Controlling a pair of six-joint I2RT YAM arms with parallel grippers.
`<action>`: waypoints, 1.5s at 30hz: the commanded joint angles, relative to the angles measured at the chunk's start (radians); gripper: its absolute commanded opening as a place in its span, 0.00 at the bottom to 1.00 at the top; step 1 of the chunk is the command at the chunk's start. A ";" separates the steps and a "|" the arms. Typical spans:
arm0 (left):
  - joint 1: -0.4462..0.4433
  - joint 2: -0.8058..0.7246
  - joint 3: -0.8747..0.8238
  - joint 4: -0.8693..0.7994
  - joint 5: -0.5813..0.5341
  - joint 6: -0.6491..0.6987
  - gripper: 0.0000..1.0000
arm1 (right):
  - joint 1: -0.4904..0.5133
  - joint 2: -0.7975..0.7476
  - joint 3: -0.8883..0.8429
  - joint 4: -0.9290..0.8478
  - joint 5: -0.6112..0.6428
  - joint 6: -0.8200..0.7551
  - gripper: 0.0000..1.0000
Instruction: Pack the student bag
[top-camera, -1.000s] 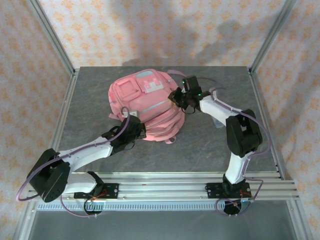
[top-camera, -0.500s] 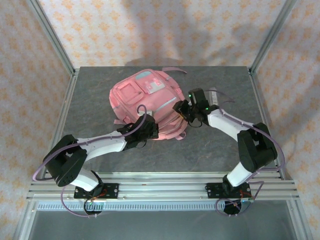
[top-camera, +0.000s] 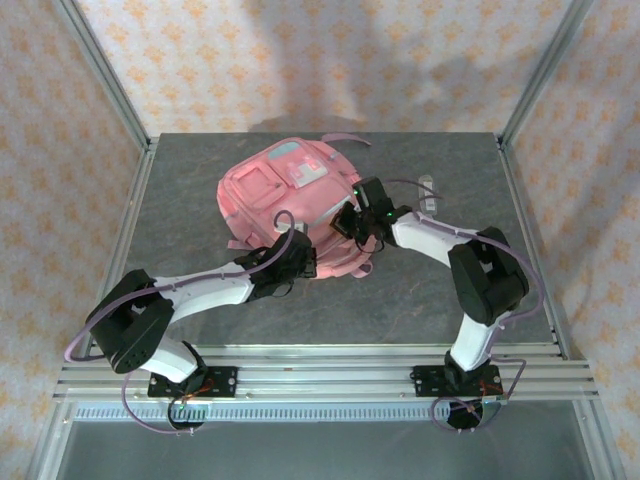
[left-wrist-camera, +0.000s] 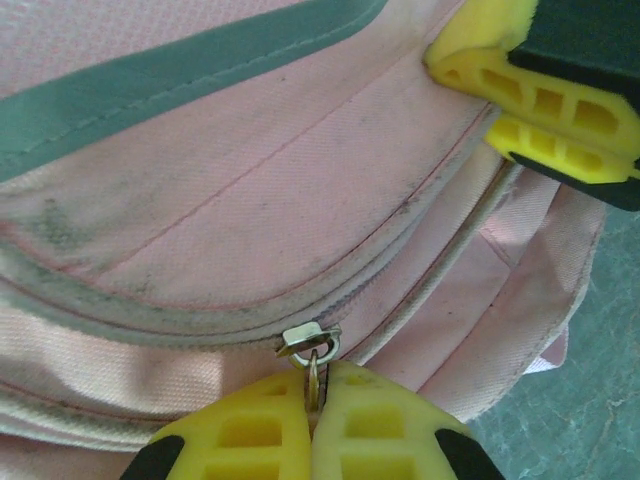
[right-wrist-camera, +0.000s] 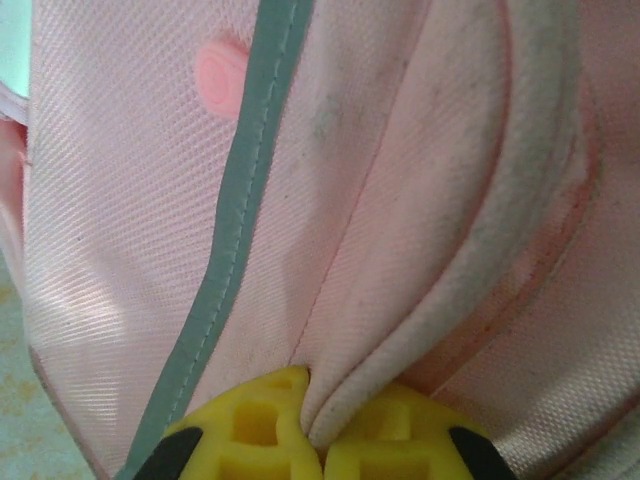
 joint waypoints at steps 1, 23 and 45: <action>0.021 -0.078 -0.039 -0.088 -0.054 -0.001 0.00 | -0.027 -0.004 0.031 0.030 0.038 -0.026 0.00; 0.079 -0.347 -0.074 -0.159 -0.079 0.042 0.61 | -0.105 -0.324 -0.067 -0.173 0.237 -0.256 0.80; -0.053 -0.226 -0.064 0.036 0.032 -0.032 0.62 | -0.527 -0.101 -0.158 -0.074 0.362 -0.388 0.89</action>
